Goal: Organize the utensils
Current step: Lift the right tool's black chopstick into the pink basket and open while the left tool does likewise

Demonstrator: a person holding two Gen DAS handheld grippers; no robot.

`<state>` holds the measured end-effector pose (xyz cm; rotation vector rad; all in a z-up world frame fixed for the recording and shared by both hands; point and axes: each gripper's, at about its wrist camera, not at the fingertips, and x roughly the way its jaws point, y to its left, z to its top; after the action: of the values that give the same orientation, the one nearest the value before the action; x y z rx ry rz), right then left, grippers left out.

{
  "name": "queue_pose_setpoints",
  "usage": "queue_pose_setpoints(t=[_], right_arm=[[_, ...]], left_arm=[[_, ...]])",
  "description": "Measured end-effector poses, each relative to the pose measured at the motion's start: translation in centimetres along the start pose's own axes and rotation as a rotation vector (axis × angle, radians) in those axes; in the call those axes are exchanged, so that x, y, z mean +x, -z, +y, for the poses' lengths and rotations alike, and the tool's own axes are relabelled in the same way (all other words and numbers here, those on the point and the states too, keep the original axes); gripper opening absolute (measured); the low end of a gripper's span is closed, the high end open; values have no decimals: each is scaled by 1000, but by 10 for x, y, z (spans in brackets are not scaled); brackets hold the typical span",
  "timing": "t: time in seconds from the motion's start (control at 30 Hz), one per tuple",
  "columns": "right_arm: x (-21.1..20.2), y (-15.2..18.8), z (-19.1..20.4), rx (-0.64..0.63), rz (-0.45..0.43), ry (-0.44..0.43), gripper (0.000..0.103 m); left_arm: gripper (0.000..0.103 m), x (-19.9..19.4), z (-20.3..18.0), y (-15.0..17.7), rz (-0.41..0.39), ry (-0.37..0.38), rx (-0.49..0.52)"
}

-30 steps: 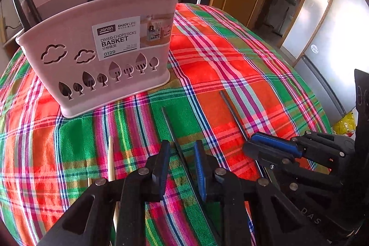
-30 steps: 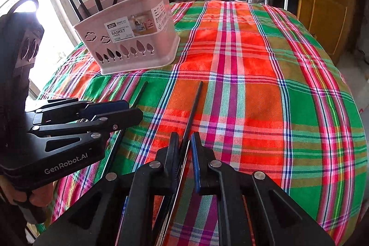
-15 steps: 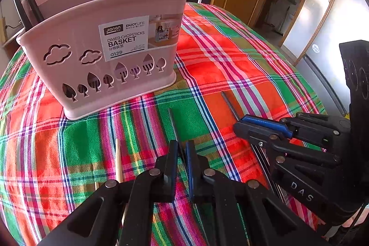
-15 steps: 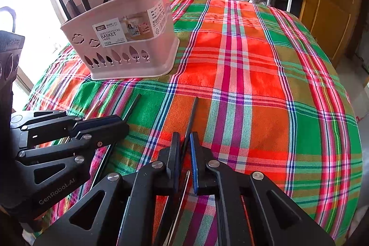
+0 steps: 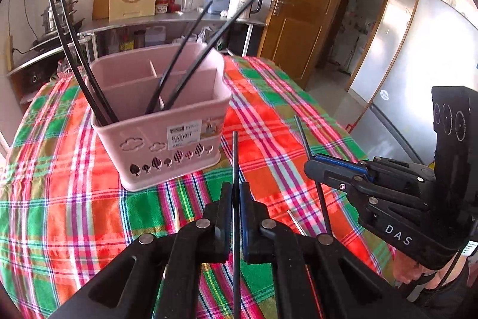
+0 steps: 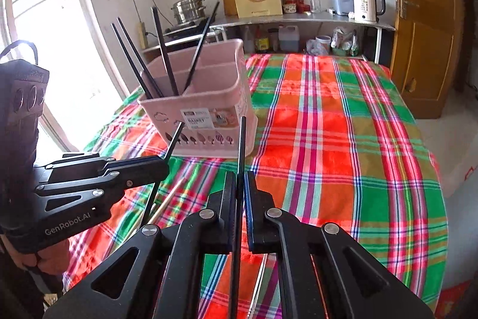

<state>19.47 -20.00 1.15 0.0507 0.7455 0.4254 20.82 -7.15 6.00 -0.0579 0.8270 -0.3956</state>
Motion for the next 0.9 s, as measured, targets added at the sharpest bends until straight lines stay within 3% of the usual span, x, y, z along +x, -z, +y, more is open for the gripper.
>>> queue_pose_setpoints(t=[0.33, 0.9], right_arm=[[-58, -24, 15, -23, -164, -7, 5], [-77, -25, 25, -54, -204, -12, 5]], left_arm=[[4, -80, -4, -24, -162, 7, 30], [4, -101, -1, -22, -164, 15, 29]])
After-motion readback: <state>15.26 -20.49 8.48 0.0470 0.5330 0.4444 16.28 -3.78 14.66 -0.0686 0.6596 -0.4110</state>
